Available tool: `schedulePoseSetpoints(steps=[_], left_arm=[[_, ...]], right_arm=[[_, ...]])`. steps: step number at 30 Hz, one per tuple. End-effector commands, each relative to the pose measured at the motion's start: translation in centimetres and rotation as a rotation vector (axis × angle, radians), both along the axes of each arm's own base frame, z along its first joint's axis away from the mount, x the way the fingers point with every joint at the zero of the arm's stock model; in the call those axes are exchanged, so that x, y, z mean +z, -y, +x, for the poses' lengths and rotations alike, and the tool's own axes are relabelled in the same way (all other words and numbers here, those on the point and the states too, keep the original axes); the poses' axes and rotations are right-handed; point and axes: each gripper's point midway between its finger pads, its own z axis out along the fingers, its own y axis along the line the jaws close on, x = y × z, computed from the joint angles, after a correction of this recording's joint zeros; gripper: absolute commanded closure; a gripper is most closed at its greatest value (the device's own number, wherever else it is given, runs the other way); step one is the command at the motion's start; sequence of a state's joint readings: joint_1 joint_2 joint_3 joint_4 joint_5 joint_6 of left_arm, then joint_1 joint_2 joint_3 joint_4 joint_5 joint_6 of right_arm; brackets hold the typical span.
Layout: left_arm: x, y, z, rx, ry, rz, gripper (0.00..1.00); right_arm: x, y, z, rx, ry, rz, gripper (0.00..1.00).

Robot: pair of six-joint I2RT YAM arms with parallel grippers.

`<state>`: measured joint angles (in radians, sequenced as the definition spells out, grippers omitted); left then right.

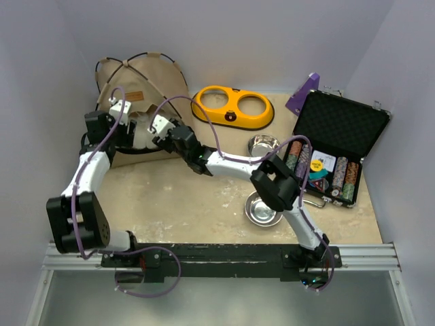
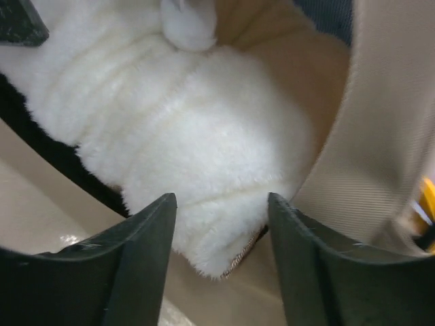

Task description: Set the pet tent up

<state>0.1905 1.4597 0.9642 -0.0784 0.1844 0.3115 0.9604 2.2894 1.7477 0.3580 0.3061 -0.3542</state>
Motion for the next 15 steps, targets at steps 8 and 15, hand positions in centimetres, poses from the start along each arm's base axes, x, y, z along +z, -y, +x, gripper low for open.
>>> schedulePoseSetpoints(steps=[8,15], left_arm=[[6.7,5.5,-5.1,-0.342,0.113,-0.066,0.30],[5.4,9.8,-4.4,-0.476,0.136,-0.125,0.34]], right_arm=[[14.9,-0.3,-9.2,0.415,-0.060,0.198,0.11],[15.7,5.8,-9.4,0.495,-0.298,0.292,0.05]])
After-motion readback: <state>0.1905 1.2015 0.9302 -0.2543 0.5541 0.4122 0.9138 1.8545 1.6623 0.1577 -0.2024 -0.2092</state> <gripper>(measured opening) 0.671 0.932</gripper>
